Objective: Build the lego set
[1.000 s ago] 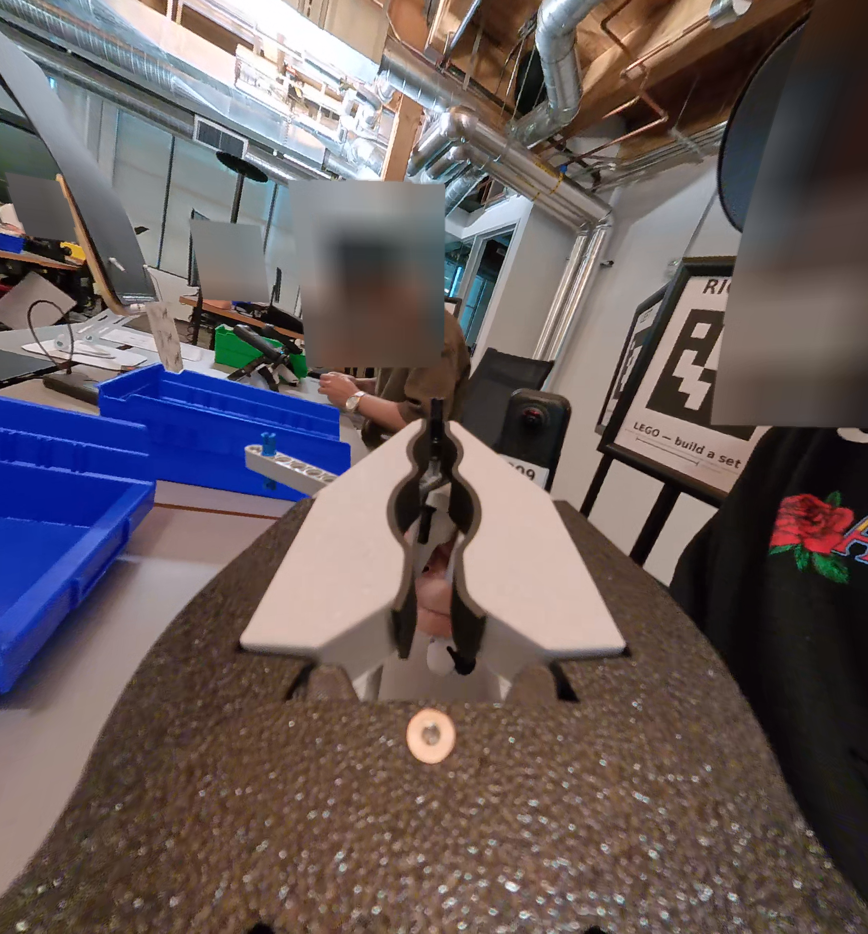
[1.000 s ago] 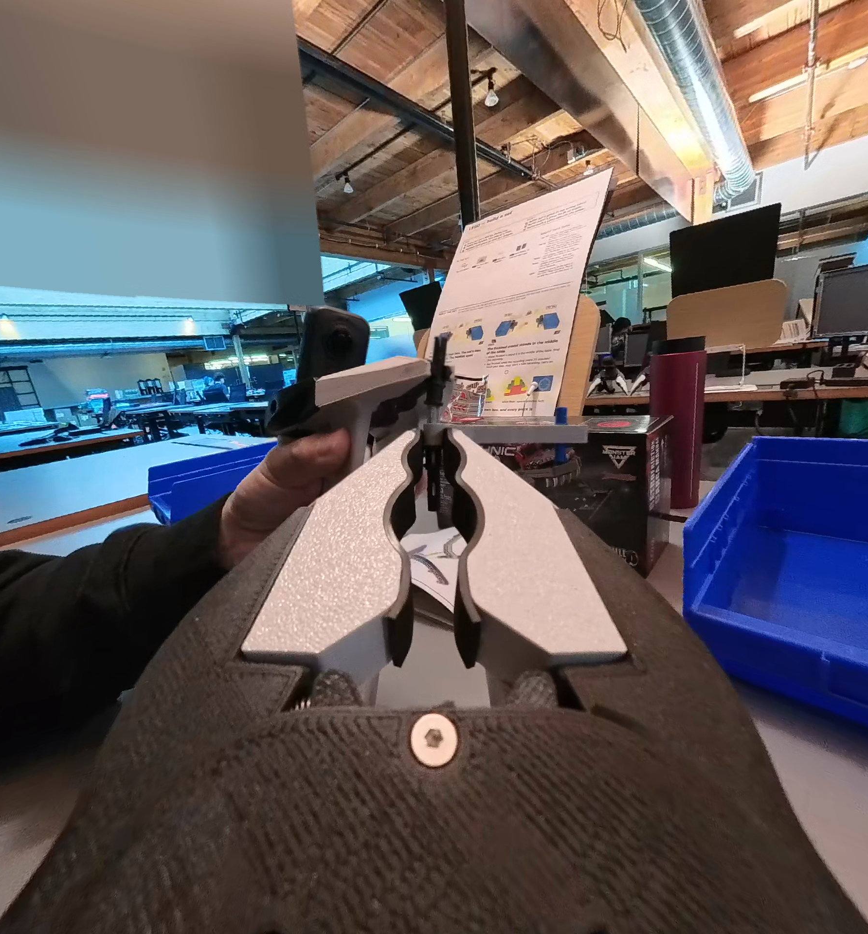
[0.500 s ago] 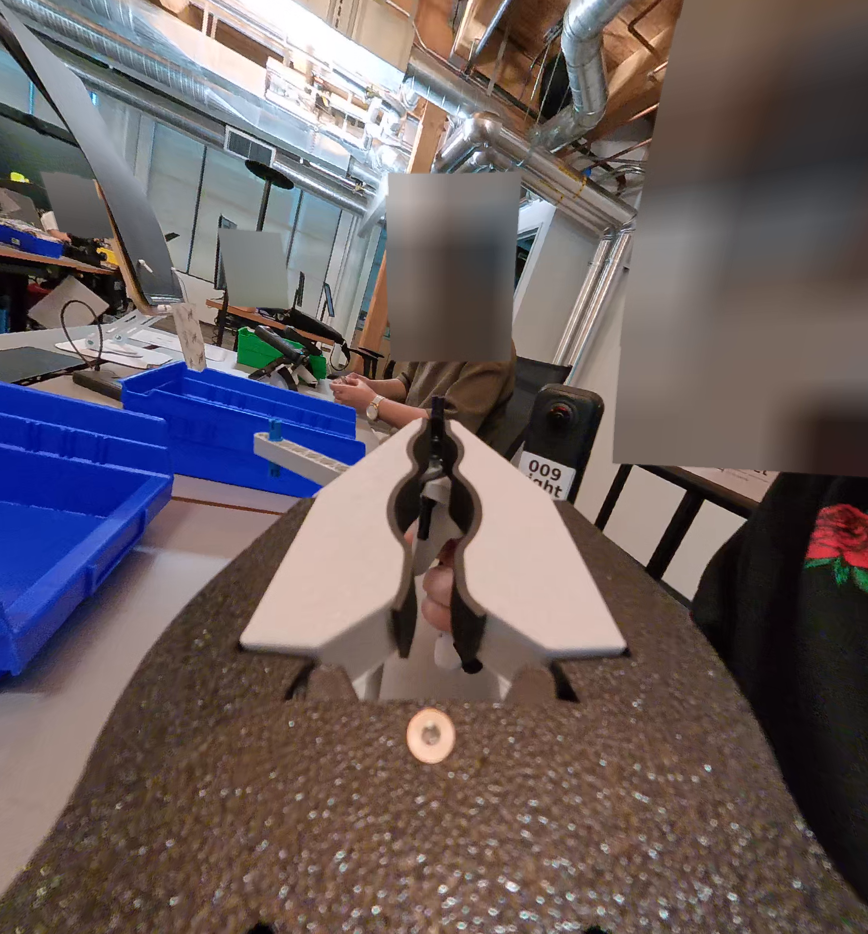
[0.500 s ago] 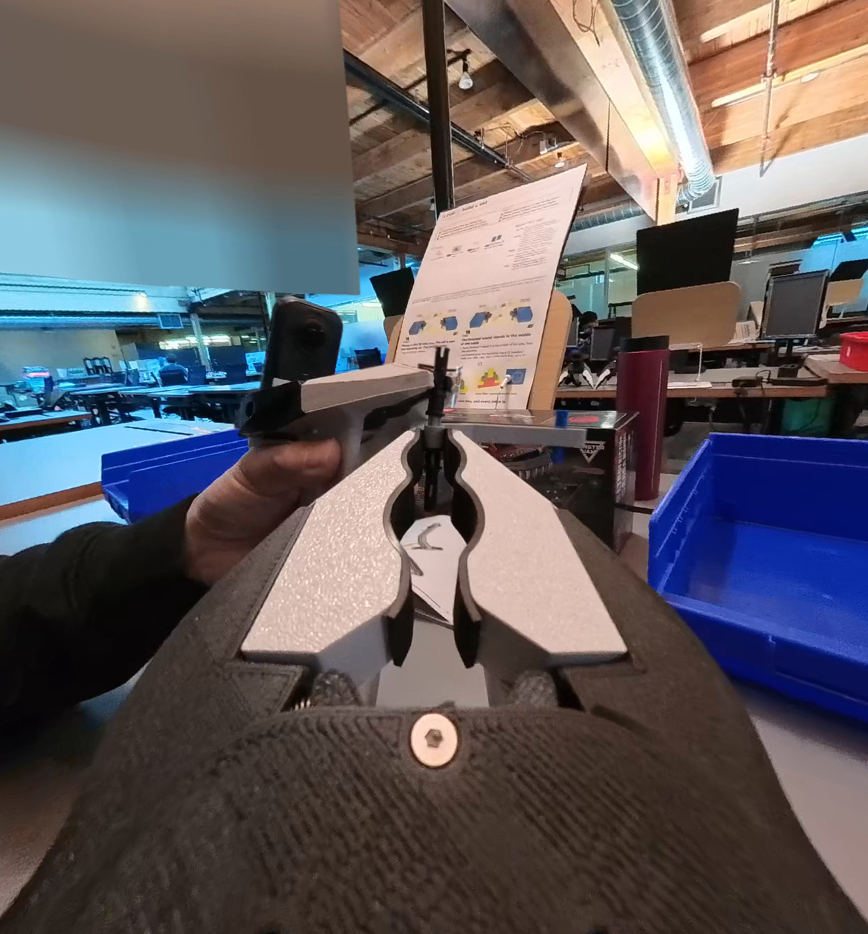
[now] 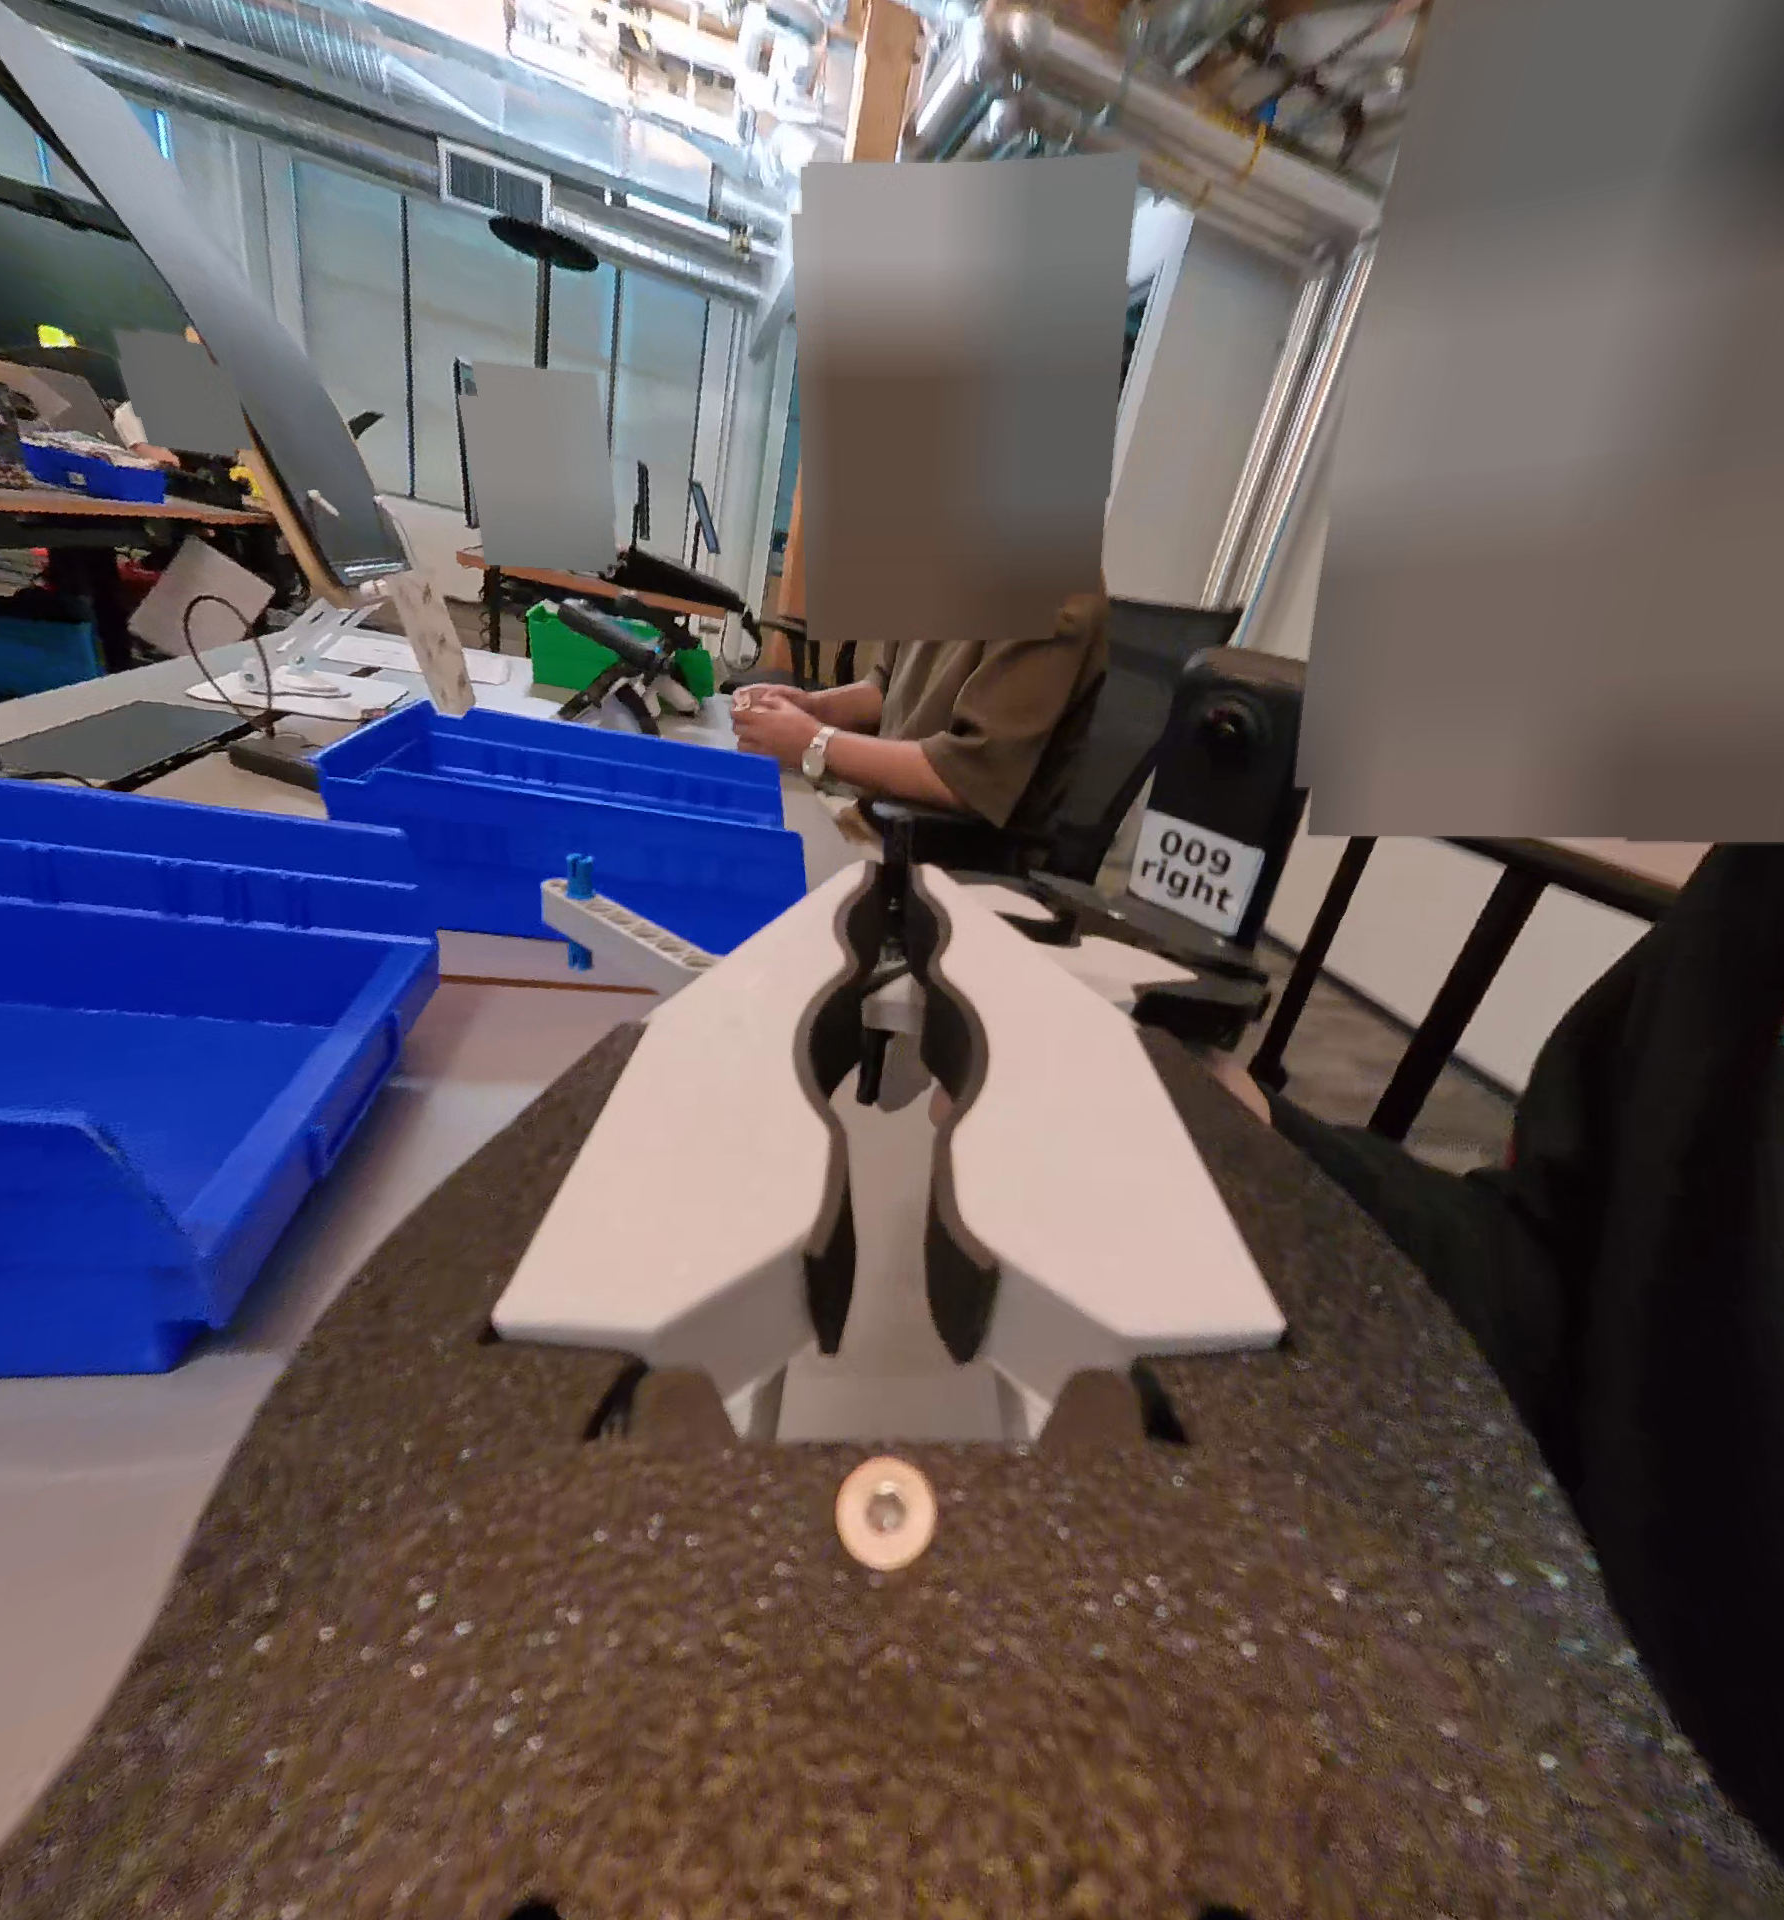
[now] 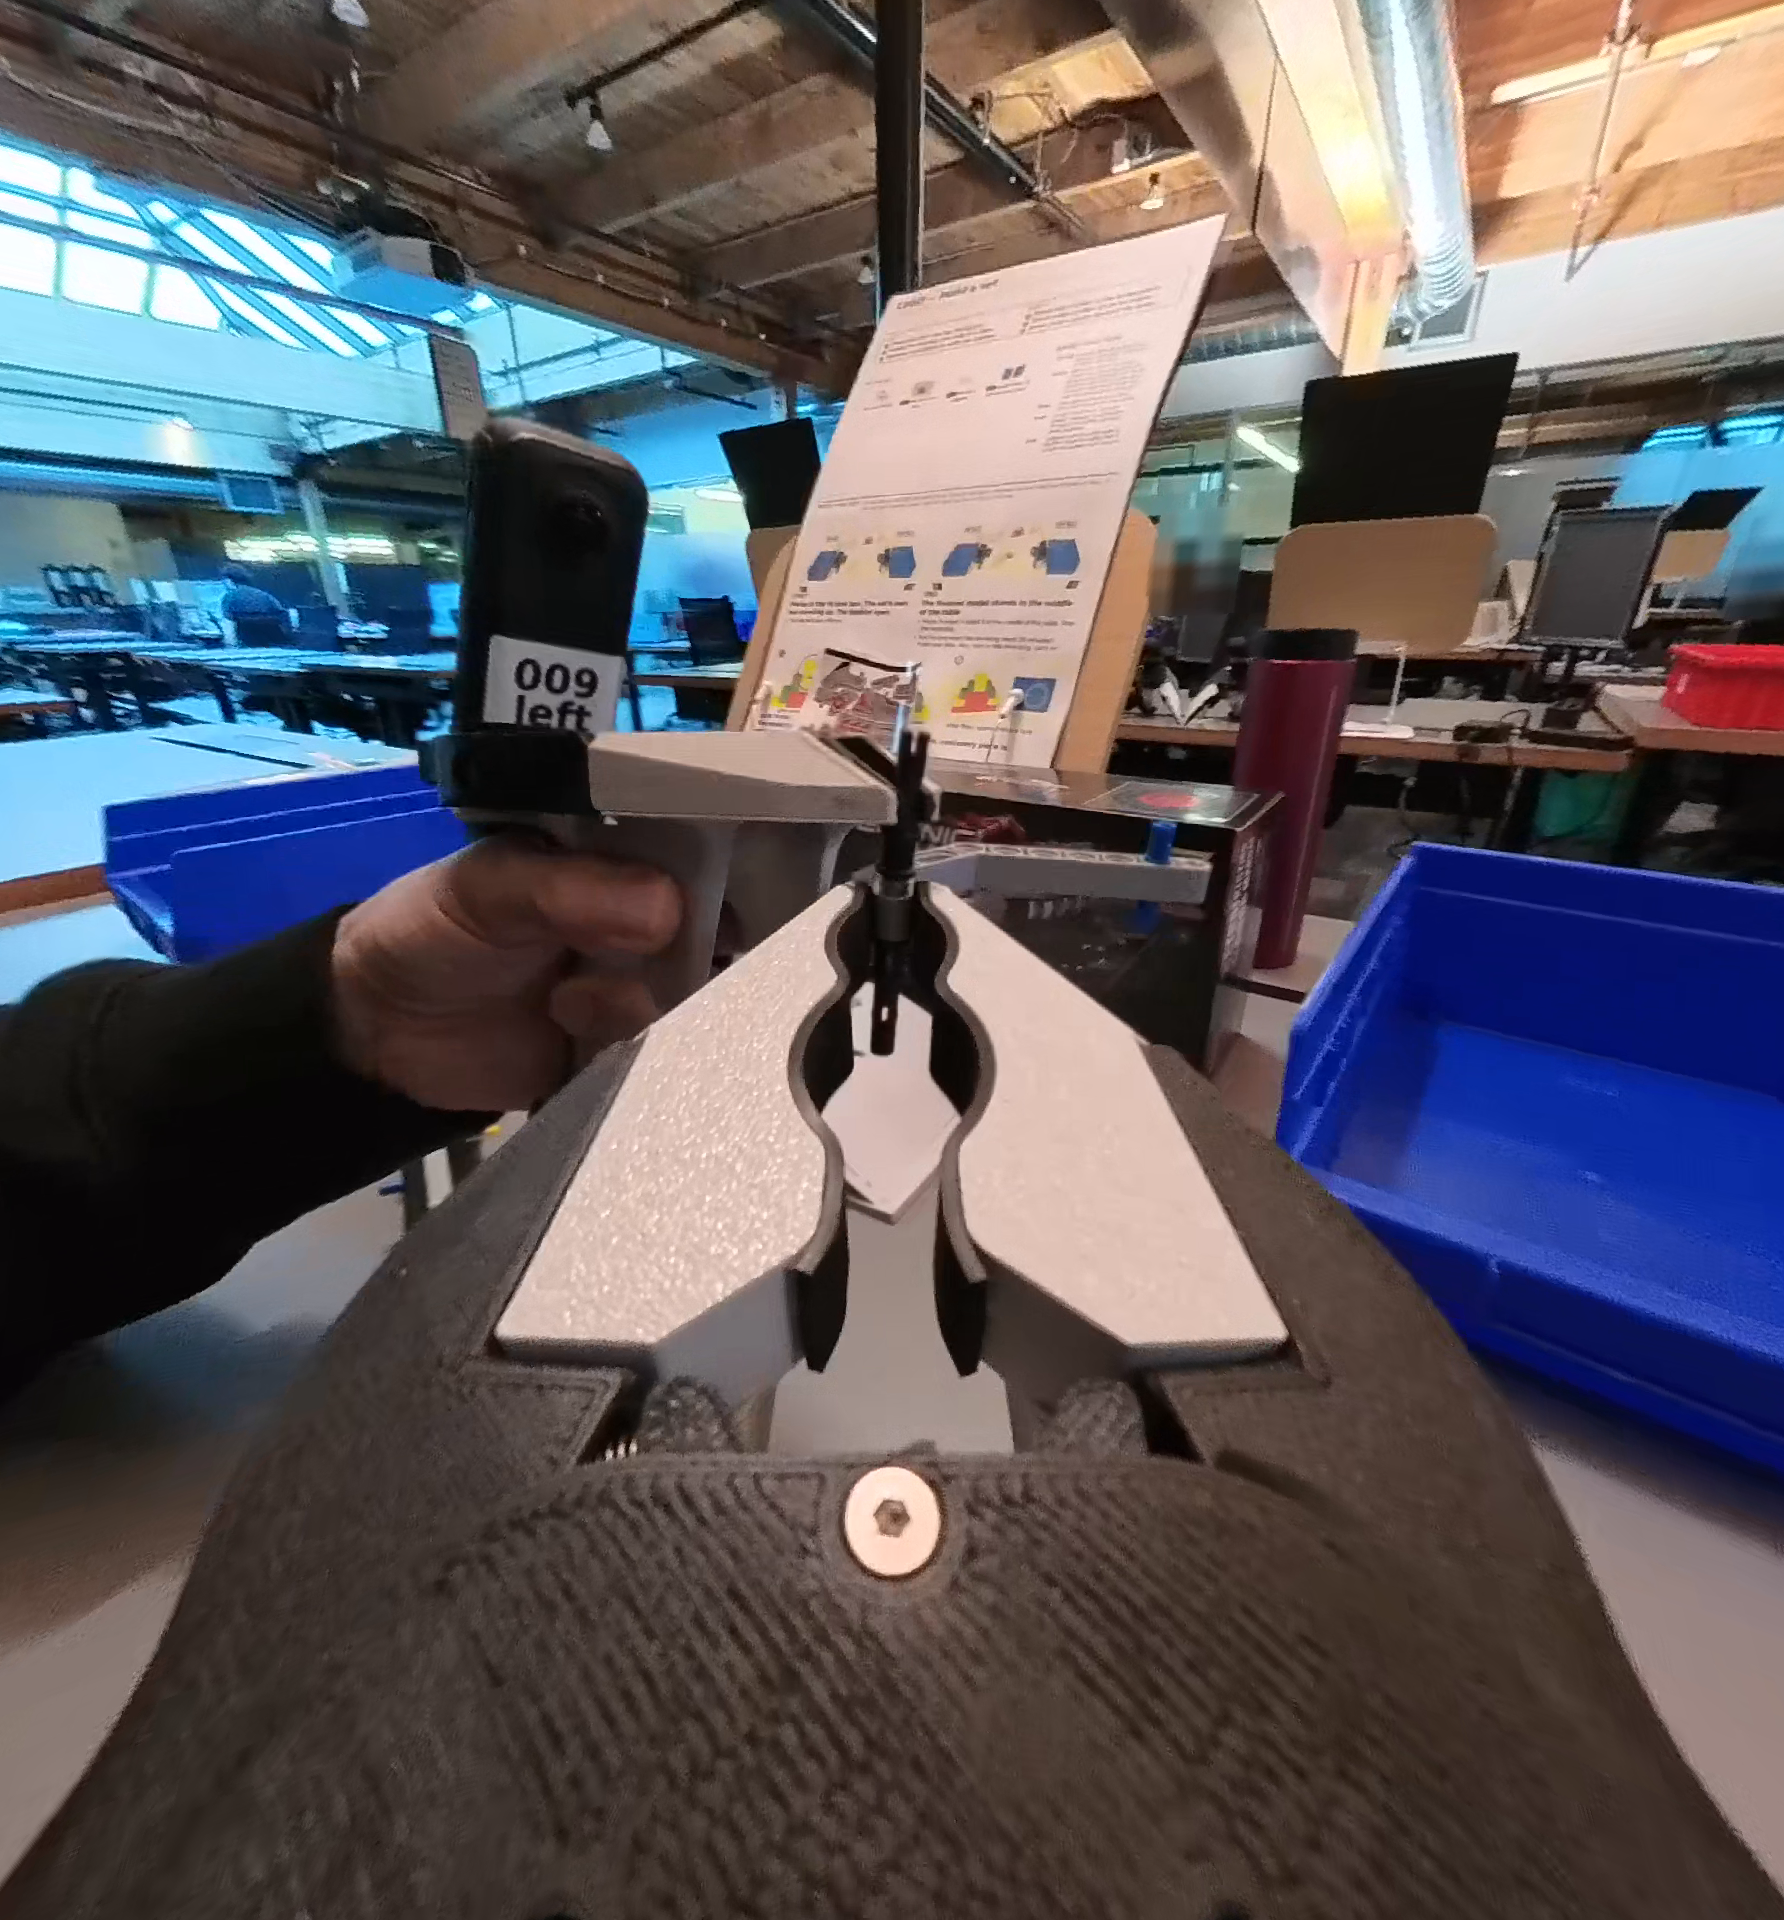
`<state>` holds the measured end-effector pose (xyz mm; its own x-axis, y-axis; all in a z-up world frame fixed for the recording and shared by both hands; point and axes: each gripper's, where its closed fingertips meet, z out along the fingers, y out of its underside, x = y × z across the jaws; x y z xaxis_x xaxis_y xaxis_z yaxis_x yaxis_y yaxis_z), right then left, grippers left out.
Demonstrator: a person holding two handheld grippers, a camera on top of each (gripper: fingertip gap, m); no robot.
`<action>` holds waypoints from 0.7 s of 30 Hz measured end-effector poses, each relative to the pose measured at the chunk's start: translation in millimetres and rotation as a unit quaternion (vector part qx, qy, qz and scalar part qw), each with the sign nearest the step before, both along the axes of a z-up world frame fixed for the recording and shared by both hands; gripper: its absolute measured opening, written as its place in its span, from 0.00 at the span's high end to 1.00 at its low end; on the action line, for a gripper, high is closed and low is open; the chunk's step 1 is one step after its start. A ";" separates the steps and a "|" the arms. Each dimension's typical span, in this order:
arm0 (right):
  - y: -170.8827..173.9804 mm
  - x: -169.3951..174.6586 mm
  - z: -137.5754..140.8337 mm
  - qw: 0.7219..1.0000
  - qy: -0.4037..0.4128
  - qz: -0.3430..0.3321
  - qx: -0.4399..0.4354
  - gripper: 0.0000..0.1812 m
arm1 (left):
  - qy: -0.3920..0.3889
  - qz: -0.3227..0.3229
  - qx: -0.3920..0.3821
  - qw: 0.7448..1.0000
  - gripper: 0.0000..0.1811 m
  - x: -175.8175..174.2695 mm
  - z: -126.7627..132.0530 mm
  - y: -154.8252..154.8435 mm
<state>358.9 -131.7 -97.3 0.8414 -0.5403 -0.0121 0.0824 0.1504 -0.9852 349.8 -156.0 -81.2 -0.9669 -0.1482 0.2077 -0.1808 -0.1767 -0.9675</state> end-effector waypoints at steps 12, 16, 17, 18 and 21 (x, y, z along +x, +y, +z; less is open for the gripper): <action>4.3 -2.0 3.9 0.999 -0.022 -0.021 -0.020 0.97 | 0.027 -0.013 -0.044 0.999 0.99 -0.3 8.8 3.2; 4.7 -3.9 4.5 0.999 -0.019 -0.012 -0.022 0.97 | 0.027 -0.012 -0.036 0.999 0.99 0.6 4.6 2.6; 4.4 -4.8 6.8 1.000 -0.016 -0.007 -0.009 0.97 | 0.032 -0.013 -0.049 0.998 0.99 1.0 7.2 3.7; 4.4 -5.1 7.5 1.000 -0.010 0.000 0.002 0.98 | 0.037 -0.013 -0.061 0.997 1.00 1.5 10.2 5.1; 1.0 -0.1 3.3 1.000 -0.003 -0.012 0.000 0.97 | 0.036 -0.015 -0.061 0.997 0.99 0.8 11.9 6.4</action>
